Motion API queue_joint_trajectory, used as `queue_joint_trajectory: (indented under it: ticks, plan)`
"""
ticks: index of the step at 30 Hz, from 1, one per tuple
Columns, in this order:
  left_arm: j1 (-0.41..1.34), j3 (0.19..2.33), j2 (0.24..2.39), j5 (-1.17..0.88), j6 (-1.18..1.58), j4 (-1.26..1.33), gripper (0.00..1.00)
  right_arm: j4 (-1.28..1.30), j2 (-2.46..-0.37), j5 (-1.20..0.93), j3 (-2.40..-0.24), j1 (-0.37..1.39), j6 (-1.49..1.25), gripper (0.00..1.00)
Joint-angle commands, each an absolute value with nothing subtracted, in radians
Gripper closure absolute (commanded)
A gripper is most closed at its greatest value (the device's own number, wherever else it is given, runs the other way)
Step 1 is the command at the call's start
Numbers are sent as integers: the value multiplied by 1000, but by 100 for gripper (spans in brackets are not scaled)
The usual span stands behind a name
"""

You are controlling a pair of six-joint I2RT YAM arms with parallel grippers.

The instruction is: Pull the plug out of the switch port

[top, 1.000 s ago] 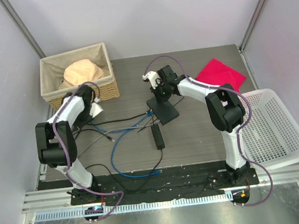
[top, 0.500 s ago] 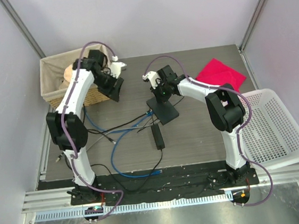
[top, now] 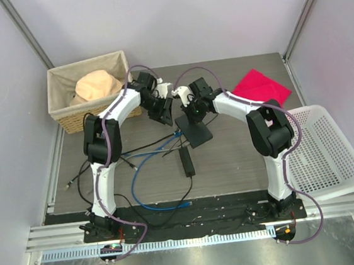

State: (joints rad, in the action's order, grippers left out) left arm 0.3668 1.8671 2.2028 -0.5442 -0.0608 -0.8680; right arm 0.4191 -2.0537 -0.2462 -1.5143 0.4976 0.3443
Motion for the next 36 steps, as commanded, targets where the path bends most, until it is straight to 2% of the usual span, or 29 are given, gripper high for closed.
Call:
queue_joint_trajectory:
  ticks: [1, 8, 12, 22, 32, 36]
  plan:
    - [370, 1904, 2282, -577, 18, -801, 51, 572, -2042, -242, -1467, 502, 367, 99]
    - [370, 1893, 2333, -693, 78, -752, 53, 604, -1999, -351, -1448, 502, 379, 99]
    - [370, 1890, 2358, -747, 113, -730, 53, 612, -2005, -319, -1424, 502, 402, 99]
    - [354, 1845, 2362, -828, 78, -775, 64, 615, -2016, -299, -1396, 494, 420, 99]
    - [353, 1850, 2393, -899, 57, -799, 65, 615, -2028, -304, -1391, 486, 419, 99]
    - [353, 1853, 2402, -907, 58, -798, 60, 609, -2028, -299, -1385, 488, 414, 99]
